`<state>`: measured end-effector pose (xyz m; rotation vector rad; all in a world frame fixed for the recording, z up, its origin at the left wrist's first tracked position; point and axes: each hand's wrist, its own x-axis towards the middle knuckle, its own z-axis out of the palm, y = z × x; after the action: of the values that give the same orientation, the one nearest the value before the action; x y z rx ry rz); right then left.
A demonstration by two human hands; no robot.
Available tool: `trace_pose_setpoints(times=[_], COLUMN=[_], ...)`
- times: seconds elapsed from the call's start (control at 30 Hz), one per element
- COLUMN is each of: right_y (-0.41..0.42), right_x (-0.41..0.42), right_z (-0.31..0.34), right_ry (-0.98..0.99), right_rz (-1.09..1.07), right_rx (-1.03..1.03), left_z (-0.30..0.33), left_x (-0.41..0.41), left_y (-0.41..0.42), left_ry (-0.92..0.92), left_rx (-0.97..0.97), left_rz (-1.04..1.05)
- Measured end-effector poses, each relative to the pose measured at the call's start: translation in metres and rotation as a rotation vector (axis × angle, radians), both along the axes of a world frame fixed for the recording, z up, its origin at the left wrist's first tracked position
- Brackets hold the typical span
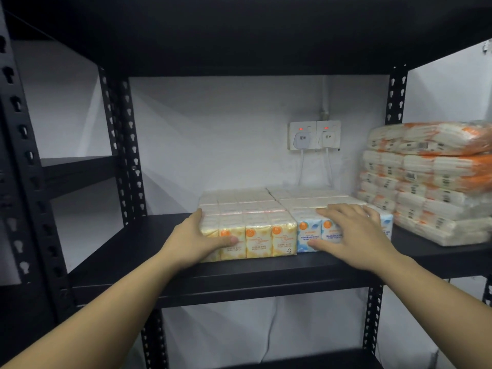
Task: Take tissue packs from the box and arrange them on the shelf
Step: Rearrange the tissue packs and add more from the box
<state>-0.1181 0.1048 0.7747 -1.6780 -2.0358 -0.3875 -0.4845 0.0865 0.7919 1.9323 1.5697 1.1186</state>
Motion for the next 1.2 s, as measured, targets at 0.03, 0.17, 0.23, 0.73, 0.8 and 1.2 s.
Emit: trace_pose_setpoints(times=[0.03, 0.17, 0.23, 0.73, 0.8, 1.2], right_y=[-0.001, 0.0, 0.004, 0.012, 0.009, 0.017], right_x=[-0.003, -0.019, -0.024, -0.048, -0.051, -0.088], right_z=[0.002, 0.013, 0.02, 0.044, 0.048, 0.065], right_ry=[-0.002, -0.015, -0.01, -0.059, -0.07, -0.096], right_rz=[-0.013, -0.043, -0.011, 0.124, 0.126, 0.228], right_rx=[0.0, 0.031, 0.01, -0.232, -0.259, -0.41], left_z=[0.002, 0.009, 0.013, 0.025, 0.027, 0.039], left_x=[0.001, -0.005, -0.015, -0.017, -0.016, -0.022], left_y=[-0.004, 0.002, 0.018, 0.075, 0.073, 0.072], left_ry=[-0.025, -0.272, -0.279, -0.315, -0.311, -0.014], left_rx=[0.008, -0.079, -0.101, -0.304, -0.306, -0.309], left_rz=[-0.011, -0.04, 0.036, -0.096, -0.125, -0.189])
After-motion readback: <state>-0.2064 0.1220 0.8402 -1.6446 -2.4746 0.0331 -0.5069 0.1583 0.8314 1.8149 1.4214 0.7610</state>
